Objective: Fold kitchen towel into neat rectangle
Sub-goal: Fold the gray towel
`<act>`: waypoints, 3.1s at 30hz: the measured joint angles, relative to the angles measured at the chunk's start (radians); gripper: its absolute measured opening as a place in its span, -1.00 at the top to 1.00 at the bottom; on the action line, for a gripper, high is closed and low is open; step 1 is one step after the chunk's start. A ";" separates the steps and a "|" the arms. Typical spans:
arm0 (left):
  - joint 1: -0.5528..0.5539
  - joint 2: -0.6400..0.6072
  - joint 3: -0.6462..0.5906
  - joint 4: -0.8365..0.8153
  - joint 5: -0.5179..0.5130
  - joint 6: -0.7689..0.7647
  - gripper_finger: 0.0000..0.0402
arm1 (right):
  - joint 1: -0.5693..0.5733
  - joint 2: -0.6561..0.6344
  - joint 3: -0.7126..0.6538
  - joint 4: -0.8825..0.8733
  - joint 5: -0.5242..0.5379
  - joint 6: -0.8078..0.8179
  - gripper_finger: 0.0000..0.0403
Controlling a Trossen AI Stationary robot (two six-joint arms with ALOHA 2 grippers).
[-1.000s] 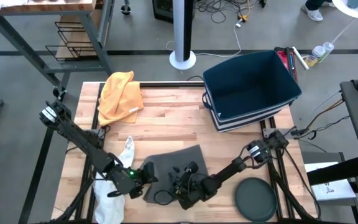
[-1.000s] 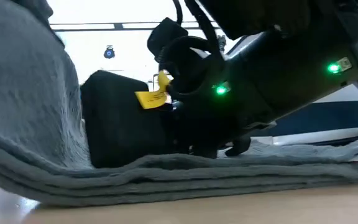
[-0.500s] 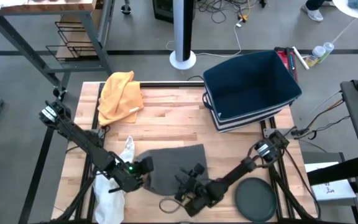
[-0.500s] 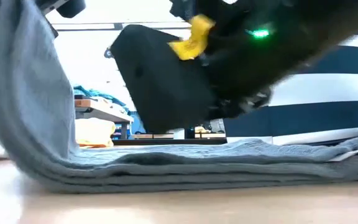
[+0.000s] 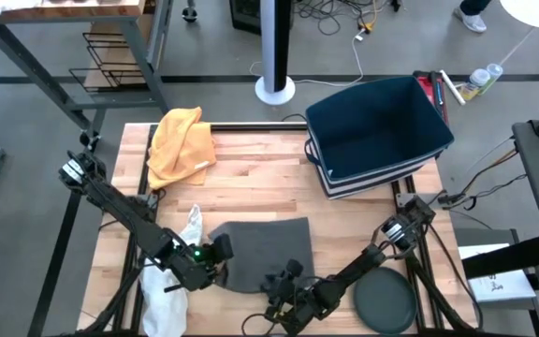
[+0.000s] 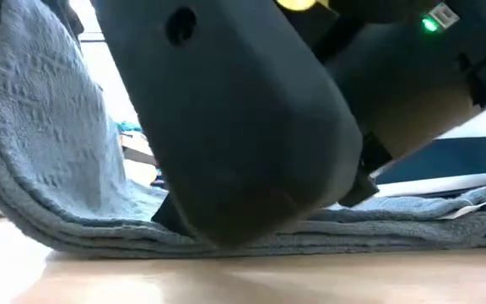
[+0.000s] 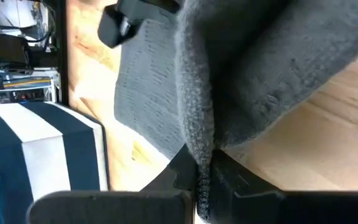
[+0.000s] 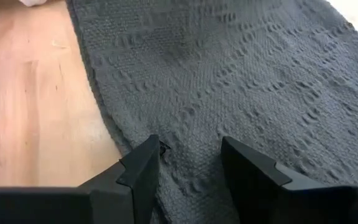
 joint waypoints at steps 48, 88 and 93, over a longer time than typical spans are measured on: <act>-0.011 -0.006 0.128 -0.129 -0.089 -0.026 0.96 | -0.035 -0.095 0.002 -0.047 -0.177 -0.172 0.17; 0.158 0.156 0.126 0.110 0.219 0.473 0.97 | 0.001 -0.203 0.009 -0.222 -0.136 0.184 0.17; 0.209 0.209 0.128 0.188 0.280 0.565 0.96 | 0.036 -0.241 0.009 -0.358 -0.104 0.293 0.17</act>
